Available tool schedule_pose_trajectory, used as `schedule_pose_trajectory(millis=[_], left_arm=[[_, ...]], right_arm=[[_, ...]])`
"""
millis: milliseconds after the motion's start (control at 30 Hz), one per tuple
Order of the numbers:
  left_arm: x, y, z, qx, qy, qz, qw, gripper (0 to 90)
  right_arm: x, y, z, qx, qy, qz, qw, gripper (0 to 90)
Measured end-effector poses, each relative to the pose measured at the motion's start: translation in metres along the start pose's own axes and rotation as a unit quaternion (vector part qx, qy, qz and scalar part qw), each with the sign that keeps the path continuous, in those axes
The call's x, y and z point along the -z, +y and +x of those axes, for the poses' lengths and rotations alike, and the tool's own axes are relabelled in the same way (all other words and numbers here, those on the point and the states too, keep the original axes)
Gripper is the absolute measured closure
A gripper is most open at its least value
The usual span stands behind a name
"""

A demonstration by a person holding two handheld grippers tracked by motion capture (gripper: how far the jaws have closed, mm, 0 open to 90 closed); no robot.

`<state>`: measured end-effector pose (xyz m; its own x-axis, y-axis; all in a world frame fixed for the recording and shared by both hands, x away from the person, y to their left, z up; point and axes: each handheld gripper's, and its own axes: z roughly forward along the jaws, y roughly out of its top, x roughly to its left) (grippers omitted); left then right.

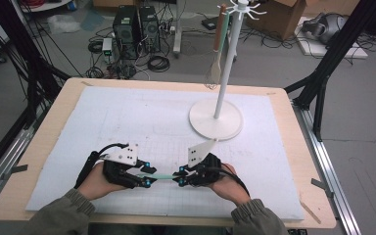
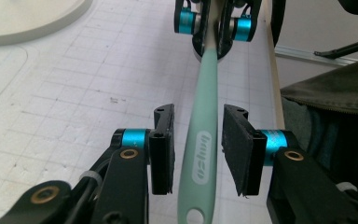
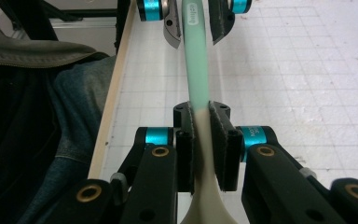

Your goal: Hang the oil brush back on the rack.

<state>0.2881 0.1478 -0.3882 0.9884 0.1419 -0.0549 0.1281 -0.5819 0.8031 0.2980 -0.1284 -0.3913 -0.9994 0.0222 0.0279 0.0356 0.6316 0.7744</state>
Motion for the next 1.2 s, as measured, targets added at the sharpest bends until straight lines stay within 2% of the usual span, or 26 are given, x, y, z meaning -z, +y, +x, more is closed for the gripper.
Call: schedule_pose_trajectory(millis=[300, 367, 500, 567, 600, 667, 800, 900, 967, 1067, 1200], left_arm=[[-0.003, 0.000, 0.001, 0.001, -0.012, 0.011, 0.9999, 72.3], [-0.003, 0.000, -0.001, -0.013, -0.016, 0.016, 0.9996, 74.1], [-0.004, 0.002, -0.006, -0.035, -0.009, 0.023, 0.9991, 75.8], [-0.005, 0.002, -0.007, -0.041, -0.005, 0.023, 0.9989, 76.0], [-0.005, 0.002, -0.008, -0.044, -0.005, 0.023, 0.9987, 76.0], [-0.005, 0.003, -0.009, -0.050, -0.002, 0.027, 0.9984, 76.1], [-0.006, 0.004, -0.010, -0.056, -0.004, 0.026, 0.9981, 76.0], [-0.006, 0.003, -0.009, -0.049, -0.006, 0.025, 0.9985, 75.4], [-0.006, 0.002, -0.007, -0.037, -0.009, 0.026, 0.9990, 74.3], [-0.005, 0.000, -0.003, -0.016, -0.003, 0.020, 0.9997, 67.4], [-0.003, 0.001, -0.002, -0.013, 0.001, 0.020, 0.9997, 66.2]], right_arm=[[-0.001, 0.002, 0.002, 0.015, -0.008, 0.000, 0.9999, 80.9], [-0.002, 0.002, 0.002, 0.015, -0.005, 0.001, 0.9999, 80.1], [-0.003, 0.000, 0.000, 0.004, 0.008, 0.004, 1.0000, 78.0], [-0.005, -0.001, -0.001, -0.008, 0.020, 0.002, 0.9998, 72.5], [-0.006, -0.002, -0.001, -0.016, 0.025, 0.003, 0.9995, 72.4], [-0.007, -0.002, -0.002, -0.017, 0.028, 0.005, 0.9994, 72.8], [-0.007, -0.003, -0.003, -0.021, 0.035, 0.008, 0.9991, 79.3], [-0.006, -0.002, -0.003, -0.017, 0.035, 0.010, 0.9992, 80.7], [-0.006, -0.001, -0.002, -0.011, 0.031, 0.013, 0.9994, 81.2], [-0.006, 0.000, 0.001, 0.002, 0.019, 0.016, 0.9997, 81.5], [-0.005, 0.001, 0.003, 0.009, 0.004, 0.014, 0.9999, 81.5]])
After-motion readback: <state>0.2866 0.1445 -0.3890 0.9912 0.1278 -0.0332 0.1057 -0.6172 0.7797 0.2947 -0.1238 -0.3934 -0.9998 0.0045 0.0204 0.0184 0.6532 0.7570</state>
